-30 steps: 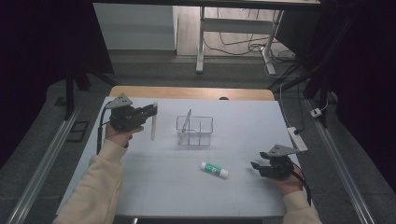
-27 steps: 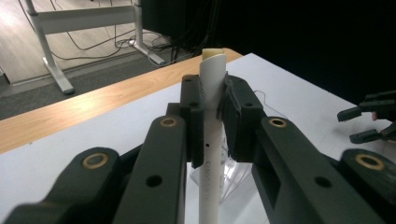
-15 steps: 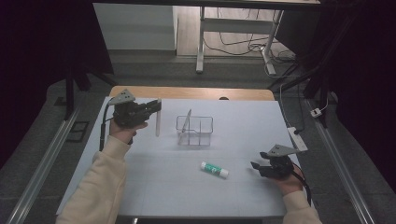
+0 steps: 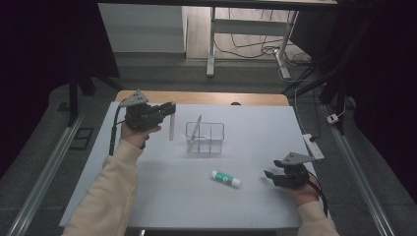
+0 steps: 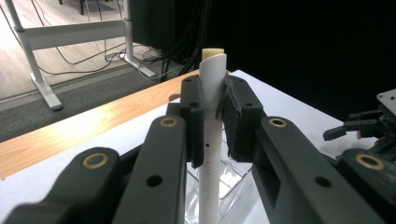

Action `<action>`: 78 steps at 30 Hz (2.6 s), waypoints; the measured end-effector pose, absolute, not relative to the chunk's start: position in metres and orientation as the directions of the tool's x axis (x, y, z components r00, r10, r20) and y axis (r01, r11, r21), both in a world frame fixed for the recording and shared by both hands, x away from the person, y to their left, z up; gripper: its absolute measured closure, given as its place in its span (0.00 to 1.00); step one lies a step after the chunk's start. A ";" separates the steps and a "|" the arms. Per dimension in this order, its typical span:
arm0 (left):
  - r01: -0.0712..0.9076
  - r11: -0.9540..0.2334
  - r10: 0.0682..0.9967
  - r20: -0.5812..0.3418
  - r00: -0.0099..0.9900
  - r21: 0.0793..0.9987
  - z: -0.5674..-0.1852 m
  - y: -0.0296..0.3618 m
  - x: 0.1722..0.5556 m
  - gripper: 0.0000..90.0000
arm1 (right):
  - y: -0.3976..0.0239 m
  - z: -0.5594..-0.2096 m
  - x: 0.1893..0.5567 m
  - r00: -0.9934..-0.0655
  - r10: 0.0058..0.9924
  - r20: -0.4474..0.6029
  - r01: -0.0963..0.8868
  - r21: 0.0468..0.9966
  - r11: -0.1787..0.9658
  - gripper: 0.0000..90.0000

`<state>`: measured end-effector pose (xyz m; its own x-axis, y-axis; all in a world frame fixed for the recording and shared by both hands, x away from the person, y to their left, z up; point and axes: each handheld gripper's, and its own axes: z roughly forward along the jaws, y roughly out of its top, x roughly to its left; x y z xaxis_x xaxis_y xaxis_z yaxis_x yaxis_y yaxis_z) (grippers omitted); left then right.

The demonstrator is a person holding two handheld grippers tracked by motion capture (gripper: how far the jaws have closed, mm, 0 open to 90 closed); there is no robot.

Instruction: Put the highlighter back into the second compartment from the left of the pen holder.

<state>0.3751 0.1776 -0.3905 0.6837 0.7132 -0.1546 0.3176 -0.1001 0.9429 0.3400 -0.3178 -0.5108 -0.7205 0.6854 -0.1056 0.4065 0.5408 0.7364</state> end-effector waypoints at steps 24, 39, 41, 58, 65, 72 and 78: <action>0.299 -0.104 0.687 -0.149 0.712 0.949 -0.381 0.151 0.385 0.87 | -0.318 -0.511 0.340 -0.720 0.686 -0.106 0.407 0.736 0.541 0.45; 0.300 -0.107 0.667 -0.155 0.729 0.948 -0.380 0.132 0.395 0.87 | -0.318 -0.511 0.340 -0.718 0.689 -0.101 0.410 0.738 0.536 0.45; 0.300 -0.106 0.666 -0.157 0.729 0.948 -0.380 0.130 0.396 0.87 | -0.318 -0.511 0.340 -0.718 0.689 -0.101 0.409 0.739 0.535 0.45; 0.288 -0.120 0.648 -0.145 0.748 0.950 -0.374 0.107 0.406 0.87 | -0.318 -0.511 0.340 -0.721 0.685 -0.103 0.409 0.736 0.540 0.45; 0.287 -0.127 0.640 -0.142 0.755 0.950 -0.372 0.098 0.409 0.87 | -0.318 -0.511 0.340 -0.719 0.688 -0.099 0.412 0.737 0.536 0.45; 0.287 -0.140 0.639 -0.135 0.757 0.948 -0.376 0.089 0.414 0.87 | -0.318 -0.512 0.341 -0.719 0.688 -0.101 0.412 0.735 0.538 0.45; 0.298 -0.162 0.652 -0.124 0.748 0.941 -0.386 0.087 0.421 0.87 | -0.319 -0.512 0.341 -0.718 0.689 -0.100 0.414 0.734 0.538 0.45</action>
<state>0.4206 0.0865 -0.3863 0.7480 0.6519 -0.1242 0.2978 -0.1624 0.9407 0.3408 -0.3185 -0.5119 -0.7181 0.6888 -0.0999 0.4142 0.5383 0.7339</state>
